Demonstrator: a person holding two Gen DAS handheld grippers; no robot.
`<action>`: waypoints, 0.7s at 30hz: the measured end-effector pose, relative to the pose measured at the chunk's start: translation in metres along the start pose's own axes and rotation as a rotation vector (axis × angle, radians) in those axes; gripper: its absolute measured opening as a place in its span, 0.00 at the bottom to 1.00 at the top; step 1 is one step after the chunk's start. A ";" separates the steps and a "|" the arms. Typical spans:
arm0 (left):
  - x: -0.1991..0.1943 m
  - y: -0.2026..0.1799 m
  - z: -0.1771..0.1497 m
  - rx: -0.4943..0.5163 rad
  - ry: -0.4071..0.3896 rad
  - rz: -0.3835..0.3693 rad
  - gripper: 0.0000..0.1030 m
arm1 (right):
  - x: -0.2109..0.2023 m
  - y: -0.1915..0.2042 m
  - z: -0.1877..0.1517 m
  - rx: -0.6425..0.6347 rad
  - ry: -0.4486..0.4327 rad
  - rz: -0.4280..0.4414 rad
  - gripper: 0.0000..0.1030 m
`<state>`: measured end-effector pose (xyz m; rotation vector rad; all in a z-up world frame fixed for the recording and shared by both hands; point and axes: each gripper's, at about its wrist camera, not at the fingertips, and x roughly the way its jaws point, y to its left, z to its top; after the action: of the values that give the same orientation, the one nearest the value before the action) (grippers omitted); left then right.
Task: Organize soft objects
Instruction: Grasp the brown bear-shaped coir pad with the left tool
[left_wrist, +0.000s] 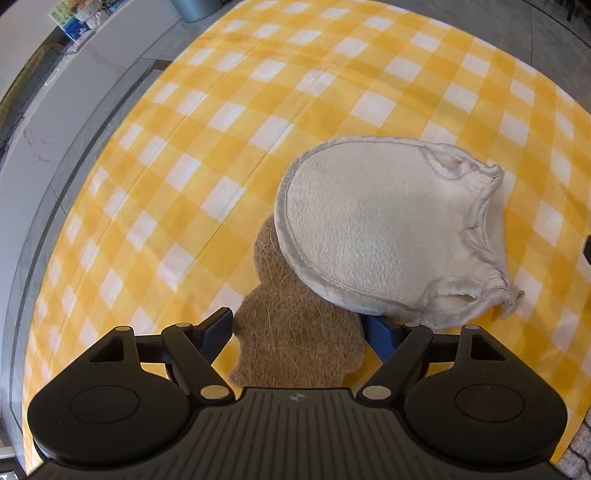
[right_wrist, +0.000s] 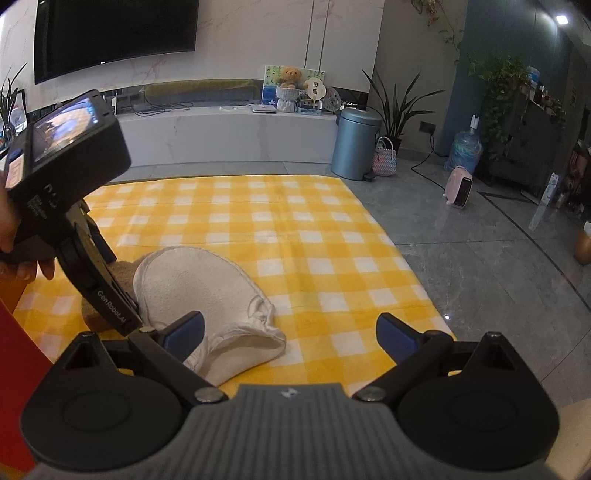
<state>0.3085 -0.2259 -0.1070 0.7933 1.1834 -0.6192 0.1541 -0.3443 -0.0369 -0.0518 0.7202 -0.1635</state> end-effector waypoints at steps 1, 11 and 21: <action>0.003 0.000 0.001 0.007 0.005 -0.004 0.90 | 0.000 -0.001 0.000 0.005 0.001 0.004 0.95; 0.008 0.009 0.001 -0.035 -0.003 -0.036 0.85 | 0.003 -0.002 0.000 0.007 0.010 0.011 0.95; -0.003 -0.005 0.001 -0.063 0.051 0.011 0.82 | 0.012 0.002 0.000 -0.051 0.044 0.023 0.95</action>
<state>0.3046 -0.2299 -0.1048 0.7656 1.2386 -0.5532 0.1635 -0.3444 -0.0448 -0.0885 0.7681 -0.1248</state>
